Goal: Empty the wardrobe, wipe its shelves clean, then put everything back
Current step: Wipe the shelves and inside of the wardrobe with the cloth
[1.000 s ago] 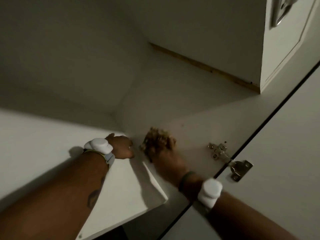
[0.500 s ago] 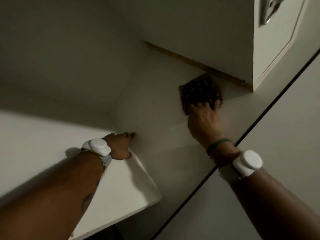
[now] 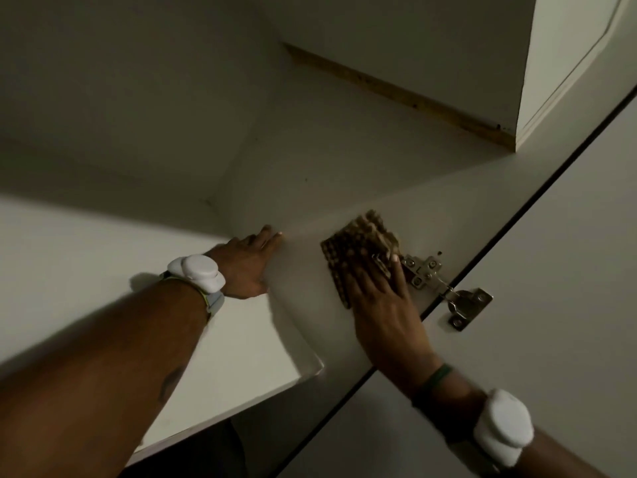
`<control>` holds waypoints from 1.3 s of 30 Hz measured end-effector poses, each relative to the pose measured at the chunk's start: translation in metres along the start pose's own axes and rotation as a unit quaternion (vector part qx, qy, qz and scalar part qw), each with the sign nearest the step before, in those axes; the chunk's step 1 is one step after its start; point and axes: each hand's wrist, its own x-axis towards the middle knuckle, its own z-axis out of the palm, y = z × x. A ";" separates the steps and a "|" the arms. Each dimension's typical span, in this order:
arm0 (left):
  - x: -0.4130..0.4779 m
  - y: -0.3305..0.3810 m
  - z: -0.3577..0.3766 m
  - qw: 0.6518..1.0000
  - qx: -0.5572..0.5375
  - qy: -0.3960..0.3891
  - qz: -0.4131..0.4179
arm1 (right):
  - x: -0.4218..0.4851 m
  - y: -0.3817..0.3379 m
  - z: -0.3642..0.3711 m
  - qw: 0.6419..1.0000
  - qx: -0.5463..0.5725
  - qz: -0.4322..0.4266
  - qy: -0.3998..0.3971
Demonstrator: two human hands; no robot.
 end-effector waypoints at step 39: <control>0.001 0.044 -0.006 0.967 0.030 0.199 0.159 | 0.062 0.132 -0.092 0.997 0.065 -0.018 -0.025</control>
